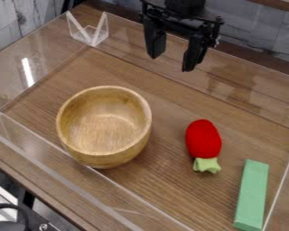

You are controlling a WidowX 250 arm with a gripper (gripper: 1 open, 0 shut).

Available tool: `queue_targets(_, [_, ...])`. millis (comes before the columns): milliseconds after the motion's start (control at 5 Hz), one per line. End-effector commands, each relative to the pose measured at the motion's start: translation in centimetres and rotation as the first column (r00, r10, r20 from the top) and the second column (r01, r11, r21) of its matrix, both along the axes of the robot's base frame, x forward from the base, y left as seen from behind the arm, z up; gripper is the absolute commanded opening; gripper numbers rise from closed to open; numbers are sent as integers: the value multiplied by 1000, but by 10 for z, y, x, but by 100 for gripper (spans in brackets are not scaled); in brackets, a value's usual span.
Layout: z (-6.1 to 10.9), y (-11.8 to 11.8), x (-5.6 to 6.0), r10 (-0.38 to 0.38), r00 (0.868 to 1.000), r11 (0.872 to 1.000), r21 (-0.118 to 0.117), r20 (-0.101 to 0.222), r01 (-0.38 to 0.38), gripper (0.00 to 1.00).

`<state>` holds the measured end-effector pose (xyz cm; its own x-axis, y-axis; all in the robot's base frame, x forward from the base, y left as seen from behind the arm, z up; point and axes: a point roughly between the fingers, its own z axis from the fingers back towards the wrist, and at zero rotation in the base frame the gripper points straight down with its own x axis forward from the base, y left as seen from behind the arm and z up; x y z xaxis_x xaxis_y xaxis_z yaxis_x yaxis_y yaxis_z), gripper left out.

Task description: Move the red fruit to the left side of the table

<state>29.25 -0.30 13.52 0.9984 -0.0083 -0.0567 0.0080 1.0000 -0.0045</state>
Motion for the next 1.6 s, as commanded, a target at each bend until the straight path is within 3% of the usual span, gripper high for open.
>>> queue_targets(0, [-12,-5,-5,61,998,998,-5,-35,-61,100])
queue_targets(200, [-25,-24,-14,193,979,980,-30,-59,-195,100])
queue_targets(400, [-38,-47,-18,289,955,954,-57,-69,-293,100])
queue_targets(800, [-60,-64,-18,406,912,908,-90,-62,-410,100])
queue_targets(1000, [-68,-64,-17,464,884,880,-90,-59,-467,100])
queue_targets(1200, [-75,-66,-16,488,871,867,-86,-54,-491,100])
queue_targets(1400, [-78,-68,-15,496,867,864,-78,-44,-498,100])
